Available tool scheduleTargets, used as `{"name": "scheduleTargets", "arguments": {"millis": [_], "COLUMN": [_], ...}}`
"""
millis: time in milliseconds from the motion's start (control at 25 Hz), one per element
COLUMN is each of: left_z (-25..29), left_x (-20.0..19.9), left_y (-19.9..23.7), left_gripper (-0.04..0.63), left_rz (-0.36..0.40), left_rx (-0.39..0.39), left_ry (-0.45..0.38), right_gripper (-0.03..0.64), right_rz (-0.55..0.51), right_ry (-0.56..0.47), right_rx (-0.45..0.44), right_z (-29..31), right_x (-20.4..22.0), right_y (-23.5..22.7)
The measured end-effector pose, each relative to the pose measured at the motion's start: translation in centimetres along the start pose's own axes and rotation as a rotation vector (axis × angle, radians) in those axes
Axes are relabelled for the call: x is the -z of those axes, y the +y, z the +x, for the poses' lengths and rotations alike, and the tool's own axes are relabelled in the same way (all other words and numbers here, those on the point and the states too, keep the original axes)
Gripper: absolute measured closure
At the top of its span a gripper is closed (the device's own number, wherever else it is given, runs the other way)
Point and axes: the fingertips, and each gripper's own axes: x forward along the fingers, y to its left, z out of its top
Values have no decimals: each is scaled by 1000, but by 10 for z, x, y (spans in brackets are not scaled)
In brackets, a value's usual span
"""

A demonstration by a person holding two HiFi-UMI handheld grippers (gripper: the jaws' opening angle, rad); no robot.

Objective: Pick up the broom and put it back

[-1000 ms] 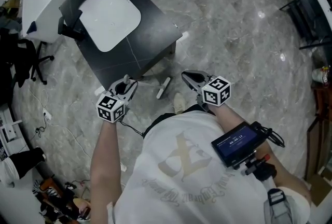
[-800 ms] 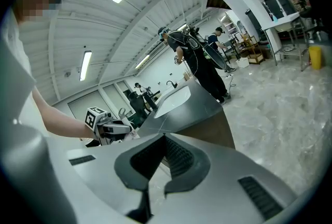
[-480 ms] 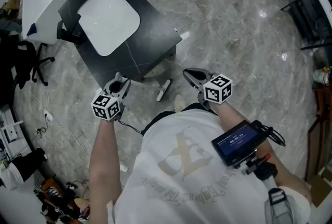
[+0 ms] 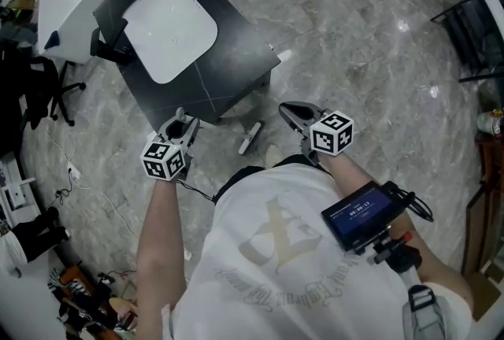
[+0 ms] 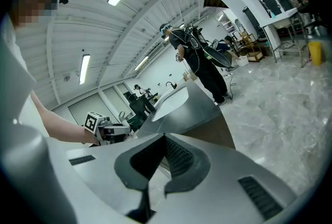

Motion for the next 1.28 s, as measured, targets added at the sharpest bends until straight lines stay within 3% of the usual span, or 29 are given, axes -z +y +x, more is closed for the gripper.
{"name": "scheduleTargets", "arguments": {"millis": [240,520,640,840,1000,1080,1120,1160,1280], "left_z": [-10,-23,-25,-41,-53,-52,-51,-51,-51], "left_x": [-12,-10,-10,-4,9,13,12,12,9], "left_y": [3,12,16,28,38,44,44,42,28], "left_gripper": [394,382,382,380,382,405,486,517,520], "left_rz": [-23,-96,-91,-152,-176,-177,-175,-172,-136], "left_rx": [-35,-101,-136,-237,-347,-399,-403,-393,-328], "left_ry": [-53,-93,-89,-129,-83,-55,-60,-69,-86], "right_gripper": [601,601,601,600,601,601,601,600,601], "right_rz": [-4,9,-8,-14,-13,-9,-6,-2,8], "right_ry": [14,20,32,30,34,32,31,31,27], "right_rx": [-20,-62,-77,-83,-86,-85,-83,-81,-71], "right_z": [5,12,13,12,9,9,8,7,1], "right_x": [1,-1,-1,8,16,16,17,18,23], "right_y": [5,16,22,33,43,41,40,39,41]}}
